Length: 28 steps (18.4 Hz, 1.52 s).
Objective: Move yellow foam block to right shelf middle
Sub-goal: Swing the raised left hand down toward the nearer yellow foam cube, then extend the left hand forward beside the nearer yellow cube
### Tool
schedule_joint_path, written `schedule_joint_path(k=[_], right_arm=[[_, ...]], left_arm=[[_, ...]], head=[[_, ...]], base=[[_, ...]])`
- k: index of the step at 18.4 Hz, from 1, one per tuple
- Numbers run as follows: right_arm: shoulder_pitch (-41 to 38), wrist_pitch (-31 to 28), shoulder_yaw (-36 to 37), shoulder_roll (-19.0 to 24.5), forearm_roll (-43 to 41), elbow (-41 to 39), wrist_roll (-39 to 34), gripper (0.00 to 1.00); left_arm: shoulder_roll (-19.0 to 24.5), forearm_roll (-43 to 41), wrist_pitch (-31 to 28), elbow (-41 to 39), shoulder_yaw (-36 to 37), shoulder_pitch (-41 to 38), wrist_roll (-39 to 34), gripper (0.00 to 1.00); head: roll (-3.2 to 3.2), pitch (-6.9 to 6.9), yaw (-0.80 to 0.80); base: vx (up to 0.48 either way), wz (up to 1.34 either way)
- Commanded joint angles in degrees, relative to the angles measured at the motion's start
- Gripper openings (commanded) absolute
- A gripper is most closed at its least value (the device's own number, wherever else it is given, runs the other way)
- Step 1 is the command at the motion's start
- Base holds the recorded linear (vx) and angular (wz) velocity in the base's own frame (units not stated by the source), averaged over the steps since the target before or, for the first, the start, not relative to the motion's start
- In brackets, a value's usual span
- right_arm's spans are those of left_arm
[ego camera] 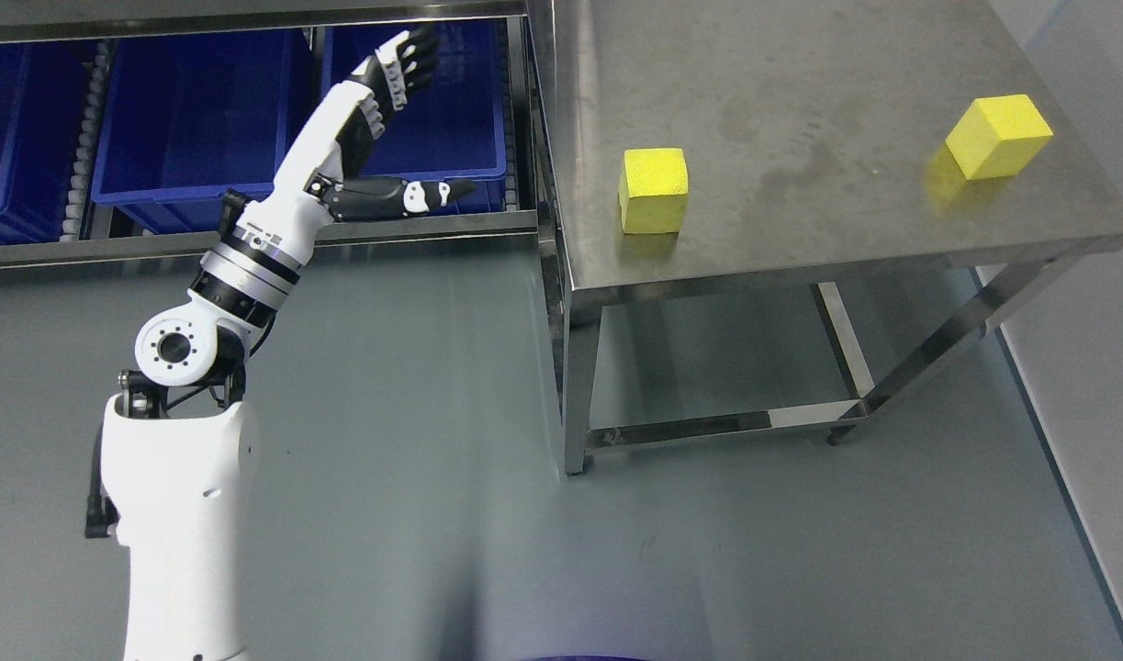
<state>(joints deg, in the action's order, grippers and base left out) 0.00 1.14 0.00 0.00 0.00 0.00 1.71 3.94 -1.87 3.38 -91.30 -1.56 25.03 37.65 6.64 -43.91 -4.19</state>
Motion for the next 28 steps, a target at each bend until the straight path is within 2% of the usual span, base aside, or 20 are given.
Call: schedule_joint_path(k=[1,3,9,16,28], right_arm=[[-1.3,0.0,0.7,-1.0,0.2,-1.0,0.0,1.00],[-1.4,0.0,0.7,-1.0,0.2,-1.0,0.0,1.00],[-1.4,0.0,0.7,-1.0,0.2,-1.0,0.0,1.00],[-1.4,0.0,0.7,-1.0,0.2,-1.0,0.0,1.00],[-1.3,0.0,0.7,-1.0,0.2,-1.0,0.0,1.00]], left_arm=[[4.2,-4.4,-0.1,12.8,10.5,6.2,3.0,0.98],[3.4,-4.3,0.0,17.9,13.8,8.9,3.0,0.98],[-2.9,-4.3,-1.0,28.0,17.5,14.4,4.7,0.98],[-2.9,-4.3,-1.8,39.5,20.2,20.0,5.8,0.99],[-2.9,-4.5,-1.4,42.4,25.1,24.8,3.0,0.99]], head=[[0.00,0.00,0.00],[0.00,0.00,0.00],[0.00,0.00,0.00],[0.00,0.00,0.00],[0.00,0.00,0.00]], base=[[0.000,0.00],[0.000,0.00],[0.000,0.00],[0.000,0.00],[0.000,0.00]])
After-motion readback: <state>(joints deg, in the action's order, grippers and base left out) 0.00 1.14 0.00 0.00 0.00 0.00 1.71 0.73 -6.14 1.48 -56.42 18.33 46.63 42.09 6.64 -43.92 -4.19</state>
